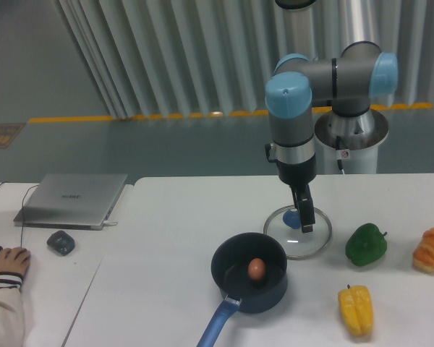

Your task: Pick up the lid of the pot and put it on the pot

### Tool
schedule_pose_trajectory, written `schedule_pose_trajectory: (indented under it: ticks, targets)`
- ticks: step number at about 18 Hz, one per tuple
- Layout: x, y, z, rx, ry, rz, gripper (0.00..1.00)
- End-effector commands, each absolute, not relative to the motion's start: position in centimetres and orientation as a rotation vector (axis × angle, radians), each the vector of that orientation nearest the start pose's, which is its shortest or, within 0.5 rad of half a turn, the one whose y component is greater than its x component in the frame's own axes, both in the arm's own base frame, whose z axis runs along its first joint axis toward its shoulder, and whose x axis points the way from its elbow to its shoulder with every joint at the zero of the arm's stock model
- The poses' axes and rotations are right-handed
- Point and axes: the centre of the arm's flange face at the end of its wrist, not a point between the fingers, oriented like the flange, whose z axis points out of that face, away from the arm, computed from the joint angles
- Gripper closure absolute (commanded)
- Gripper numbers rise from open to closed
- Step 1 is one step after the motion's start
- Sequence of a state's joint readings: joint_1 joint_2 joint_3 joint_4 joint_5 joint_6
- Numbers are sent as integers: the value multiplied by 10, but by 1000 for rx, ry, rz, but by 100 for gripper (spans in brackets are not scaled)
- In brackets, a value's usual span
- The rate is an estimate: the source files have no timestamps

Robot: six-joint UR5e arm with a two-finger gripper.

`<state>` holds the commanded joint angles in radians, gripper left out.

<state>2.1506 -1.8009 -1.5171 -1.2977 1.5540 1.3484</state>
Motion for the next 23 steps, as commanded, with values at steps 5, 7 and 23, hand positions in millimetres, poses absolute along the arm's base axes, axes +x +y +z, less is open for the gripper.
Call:
schedule_pose_trajectory:
  ticks: [5,7,23]
  targets:
    - [-211,567,420,-2842,1146,109,0]
    - [-210,568,420,-2838,1147,105,0]
    - [-208,542,401,-2839,949,51,0]
